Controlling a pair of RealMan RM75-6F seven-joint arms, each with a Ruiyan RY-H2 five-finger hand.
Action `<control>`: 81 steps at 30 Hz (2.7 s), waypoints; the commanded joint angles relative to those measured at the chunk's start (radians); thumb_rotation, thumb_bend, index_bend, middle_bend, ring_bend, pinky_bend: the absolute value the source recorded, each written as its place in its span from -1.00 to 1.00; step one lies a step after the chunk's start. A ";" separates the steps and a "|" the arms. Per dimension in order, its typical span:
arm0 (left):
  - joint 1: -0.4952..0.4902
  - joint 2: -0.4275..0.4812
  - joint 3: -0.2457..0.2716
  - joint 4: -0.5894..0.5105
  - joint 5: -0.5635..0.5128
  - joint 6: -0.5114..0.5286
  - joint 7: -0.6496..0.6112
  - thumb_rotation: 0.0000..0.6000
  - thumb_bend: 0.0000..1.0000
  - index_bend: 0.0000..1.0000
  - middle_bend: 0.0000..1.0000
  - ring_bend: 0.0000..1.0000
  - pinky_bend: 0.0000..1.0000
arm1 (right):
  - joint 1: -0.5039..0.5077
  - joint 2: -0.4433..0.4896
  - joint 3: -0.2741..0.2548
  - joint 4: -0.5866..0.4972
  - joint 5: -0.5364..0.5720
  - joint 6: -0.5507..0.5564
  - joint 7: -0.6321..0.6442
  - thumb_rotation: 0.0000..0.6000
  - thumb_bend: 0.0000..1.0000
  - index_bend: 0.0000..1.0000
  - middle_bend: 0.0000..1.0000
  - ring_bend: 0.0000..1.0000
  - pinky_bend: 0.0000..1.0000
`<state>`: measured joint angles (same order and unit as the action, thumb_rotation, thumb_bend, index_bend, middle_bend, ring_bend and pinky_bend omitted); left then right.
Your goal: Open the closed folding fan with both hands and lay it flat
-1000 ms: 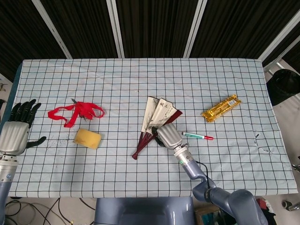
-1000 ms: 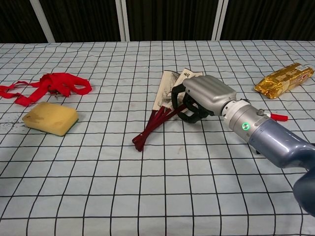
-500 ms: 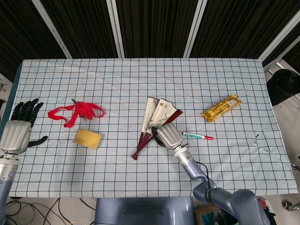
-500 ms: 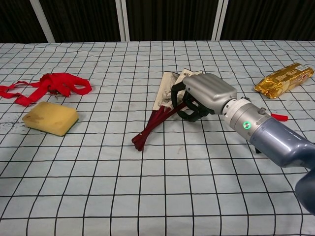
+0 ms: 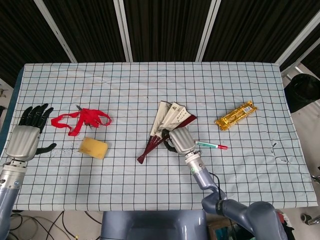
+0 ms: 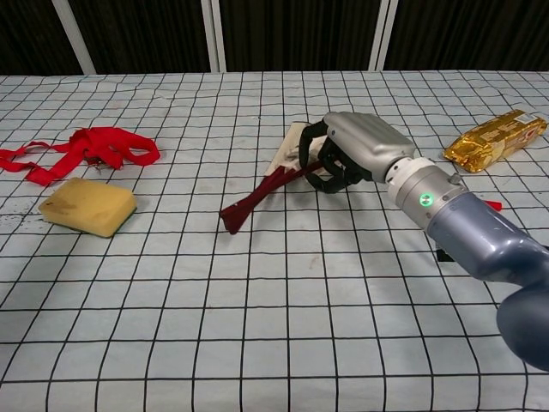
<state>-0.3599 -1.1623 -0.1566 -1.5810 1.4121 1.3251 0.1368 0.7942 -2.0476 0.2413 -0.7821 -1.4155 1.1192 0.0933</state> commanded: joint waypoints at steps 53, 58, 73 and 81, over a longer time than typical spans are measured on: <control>-0.337 -0.408 -0.125 0.272 -0.159 -0.165 0.128 1.00 -0.76 -0.47 -0.93 -1.00 -1.00 | 0.175 0.264 0.428 -0.626 0.568 -0.038 -0.242 1.00 -0.10 0.71 0.69 0.83 0.43; -0.353 -0.462 -0.135 0.317 -0.174 -0.161 0.122 1.00 -0.73 -0.42 -0.91 -1.00 -1.00 | 0.202 0.270 0.455 -0.661 0.618 -0.021 -0.262 1.00 -0.10 0.71 0.69 0.83 0.43; -0.424 -0.640 -0.167 0.447 -0.174 -0.138 0.088 1.00 -0.60 -0.35 -0.86 -1.00 -1.00 | 0.236 0.297 0.478 -0.760 0.713 0.031 -0.302 1.00 -0.10 0.71 0.69 0.83 0.43; -0.450 -0.712 -0.185 0.498 -0.185 -0.134 0.069 1.00 -0.57 -0.27 -0.79 -1.00 -1.00 | 0.255 0.306 0.482 -0.793 0.741 0.044 -0.307 1.00 -0.10 0.71 0.69 0.83 0.43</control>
<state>-0.8053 -1.8656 -0.3387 -1.0913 1.2283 1.1892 0.2112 1.0473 -1.7424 0.7236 -1.5730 -0.6769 1.1614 -0.2133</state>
